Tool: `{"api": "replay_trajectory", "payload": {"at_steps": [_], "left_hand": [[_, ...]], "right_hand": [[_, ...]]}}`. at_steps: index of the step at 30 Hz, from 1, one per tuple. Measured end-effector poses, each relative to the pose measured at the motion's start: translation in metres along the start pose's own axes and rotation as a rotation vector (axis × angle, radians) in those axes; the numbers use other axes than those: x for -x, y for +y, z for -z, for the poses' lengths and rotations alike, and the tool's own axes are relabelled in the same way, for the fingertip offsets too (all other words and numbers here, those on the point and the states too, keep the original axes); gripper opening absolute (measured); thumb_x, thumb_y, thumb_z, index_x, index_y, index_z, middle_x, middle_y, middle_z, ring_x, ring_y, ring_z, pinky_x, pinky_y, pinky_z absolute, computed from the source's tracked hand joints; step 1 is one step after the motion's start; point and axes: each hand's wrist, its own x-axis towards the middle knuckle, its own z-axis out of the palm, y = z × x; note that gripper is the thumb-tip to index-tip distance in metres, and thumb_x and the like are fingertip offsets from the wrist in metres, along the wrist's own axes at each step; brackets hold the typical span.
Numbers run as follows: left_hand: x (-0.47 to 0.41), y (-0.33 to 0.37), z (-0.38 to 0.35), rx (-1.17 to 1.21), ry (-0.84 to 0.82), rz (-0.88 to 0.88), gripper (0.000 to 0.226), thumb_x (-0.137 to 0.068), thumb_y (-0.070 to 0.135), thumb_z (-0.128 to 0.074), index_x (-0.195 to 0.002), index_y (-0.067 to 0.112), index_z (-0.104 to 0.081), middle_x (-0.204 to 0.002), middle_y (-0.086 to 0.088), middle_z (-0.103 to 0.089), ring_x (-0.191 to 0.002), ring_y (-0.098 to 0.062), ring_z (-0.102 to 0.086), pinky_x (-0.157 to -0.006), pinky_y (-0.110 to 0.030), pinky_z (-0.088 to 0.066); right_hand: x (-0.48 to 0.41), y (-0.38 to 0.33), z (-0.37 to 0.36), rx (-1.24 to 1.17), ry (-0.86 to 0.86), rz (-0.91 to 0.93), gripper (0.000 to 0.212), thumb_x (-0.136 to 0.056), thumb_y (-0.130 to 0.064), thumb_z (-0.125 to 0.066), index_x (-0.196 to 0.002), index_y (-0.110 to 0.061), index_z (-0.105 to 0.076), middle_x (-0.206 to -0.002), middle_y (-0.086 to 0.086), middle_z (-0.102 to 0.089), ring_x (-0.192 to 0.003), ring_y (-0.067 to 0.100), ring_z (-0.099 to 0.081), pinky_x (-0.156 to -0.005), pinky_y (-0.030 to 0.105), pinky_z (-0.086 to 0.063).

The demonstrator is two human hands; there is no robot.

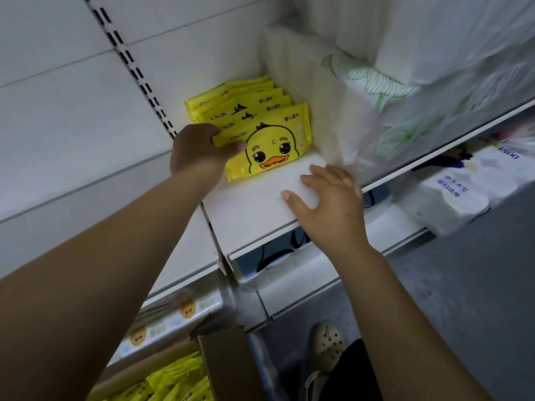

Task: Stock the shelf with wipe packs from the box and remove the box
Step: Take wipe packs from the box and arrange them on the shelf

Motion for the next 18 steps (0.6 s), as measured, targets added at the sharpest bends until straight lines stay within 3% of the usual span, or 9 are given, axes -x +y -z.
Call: {"api": "replay_trajectory", "payload": {"at_steps": [5, 8, 12, 18], "left_hand": [[0.003, 0.0, -0.003, -0.004, 0.047, 0.013, 0.054, -0.081, 0.053, -0.08, -0.113, 0.012, -0.068, -0.094, -0.001, -0.06, -0.094, -0.026, -0.059, -0.079, -0.037, -0.046], [0.014, -0.007, 0.0, 0.051, 0.101, 0.007, 0.044, -0.081, 0.047, -0.082, -0.109, 0.018, -0.065, -0.097, 0.005, -0.063, -0.091, -0.02, -0.059, -0.077, -0.033, -0.046], [0.049, -0.032, 0.011, -0.044, 0.144, -0.041, 0.034, -0.085, 0.036, -0.078, -0.108, 0.018, -0.062, -0.104, 0.001, -0.065, -0.094, -0.023, -0.063, -0.081, -0.039, -0.052], [0.139, -0.076, 0.044, -0.078, 0.124, -0.052, 0.031, -0.092, 0.038, -0.071, -0.115, 0.018, -0.064, -0.113, 0.002, -0.066, -0.105, -0.021, -0.061, -0.085, -0.036, -0.049]], "right_hand": [[0.0, 0.0, -0.002, 0.037, -0.009, 0.012, 0.051, -0.089, -0.057, -0.066, -0.125, -0.02, -0.069, -0.147, -0.003, -0.054, -0.144, 0.021, -0.034, -0.116, 0.032, -0.015], [0.002, -0.002, 0.0, 0.045, -0.02, 0.016, 0.053, -0.09, -0.057, -0.064, -0.127, -0.019, -0.068, -0.148, -0.002, -0.053, -0.144, 0.021, -0.033, -0.118, 0.035, -0.016], [0.012, -0.011, 0.001, 0.004, -0.042, 0.061, 0.056, -0.091, -0.057, -0.06, -0.127, -0.015, -0.068, -0.146, 0.003, -0.056, -0.142, 0.022, -0.038, -0.121, 0.048, -0.025], [0.05, -0.038, -0.009, -0.125, -0.099, 0.228, 0.04, -0.094, -0.04, -0.065, -0.121, -0.012, -0.07, -0.141, 0.002, -0.059, -0.137, 0.021, -0.043, -0.113, 0.049, -0.037]]}}
